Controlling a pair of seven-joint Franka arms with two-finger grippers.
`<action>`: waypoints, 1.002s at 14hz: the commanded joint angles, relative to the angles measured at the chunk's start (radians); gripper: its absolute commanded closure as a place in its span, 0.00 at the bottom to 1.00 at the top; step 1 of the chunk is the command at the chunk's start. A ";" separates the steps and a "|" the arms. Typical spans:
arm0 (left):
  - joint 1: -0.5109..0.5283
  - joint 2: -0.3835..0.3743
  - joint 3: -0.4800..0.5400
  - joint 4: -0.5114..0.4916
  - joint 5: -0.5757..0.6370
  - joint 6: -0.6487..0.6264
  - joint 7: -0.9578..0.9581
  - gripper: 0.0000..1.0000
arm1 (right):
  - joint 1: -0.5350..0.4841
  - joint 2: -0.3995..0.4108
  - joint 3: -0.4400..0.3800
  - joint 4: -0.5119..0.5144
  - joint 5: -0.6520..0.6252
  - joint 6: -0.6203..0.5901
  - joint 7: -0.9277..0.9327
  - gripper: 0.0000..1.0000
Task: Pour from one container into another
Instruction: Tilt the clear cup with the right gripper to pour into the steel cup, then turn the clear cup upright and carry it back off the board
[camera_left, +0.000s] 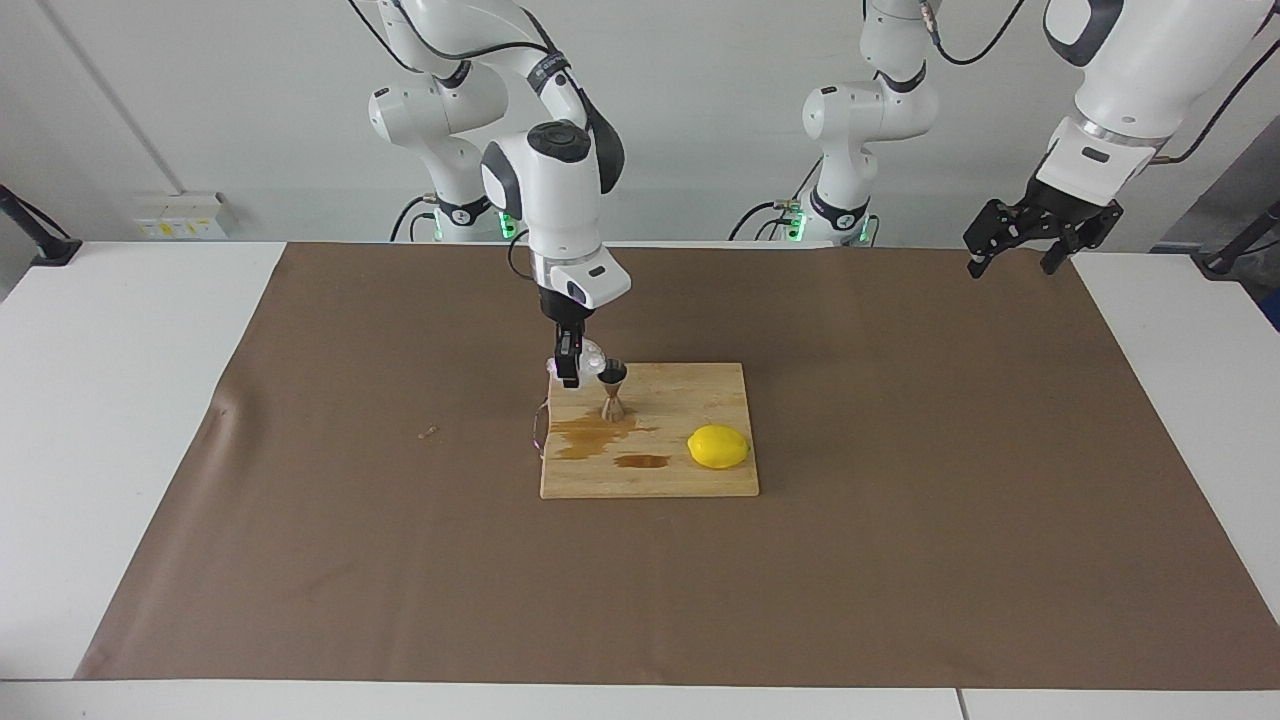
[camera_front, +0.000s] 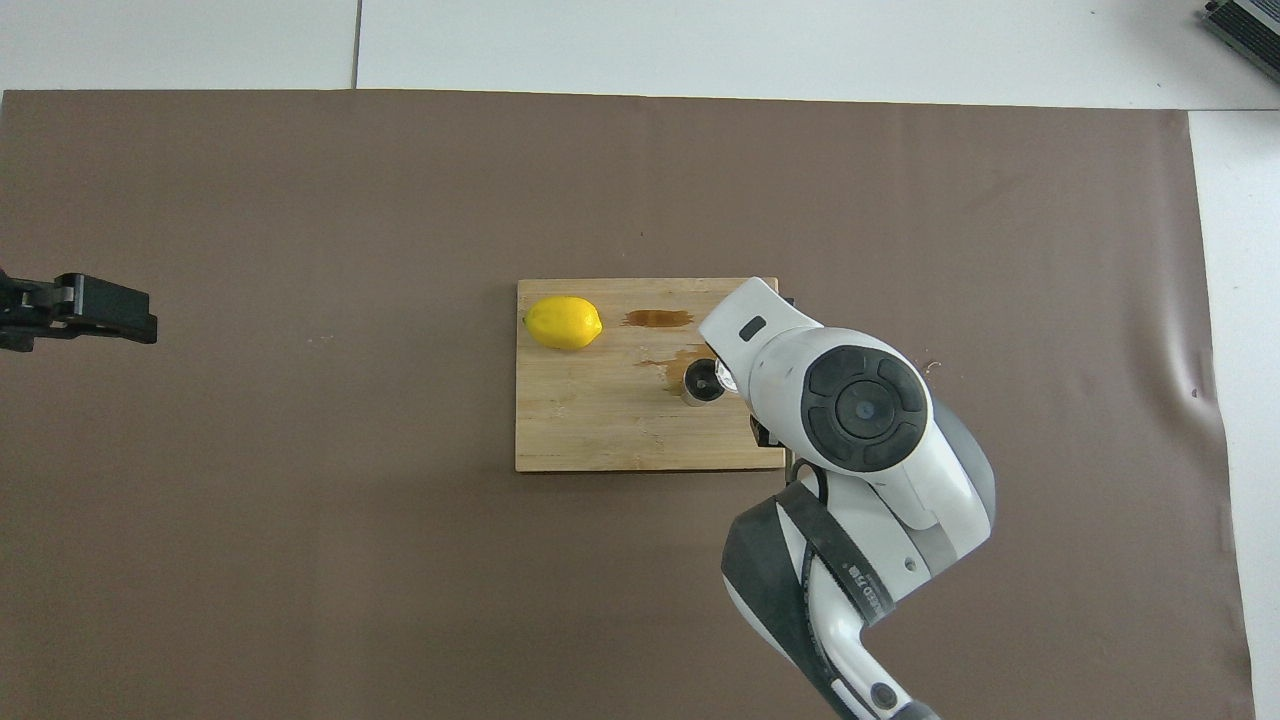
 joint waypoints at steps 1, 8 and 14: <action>-0.004 -0.029 0.006 -0.028 0.003 -0.006 0.009 0.00 | -0.014 0.000 0.005 0.009 0.038 0.001 0.015 0.70; -0.004 -0.029 0.006 -0.028 0.003 -0.007 0.009 0.00 | -0.017 -0.024 0.001 0.009 0.139 0.004 -0.014 0.70; -0.004 -0.029 0.006 -0.028 0.003 -0.006 0.009 0.00 | -0.099 -0.062 -0.001 0.008 0.345 0.003 -0.171 0.70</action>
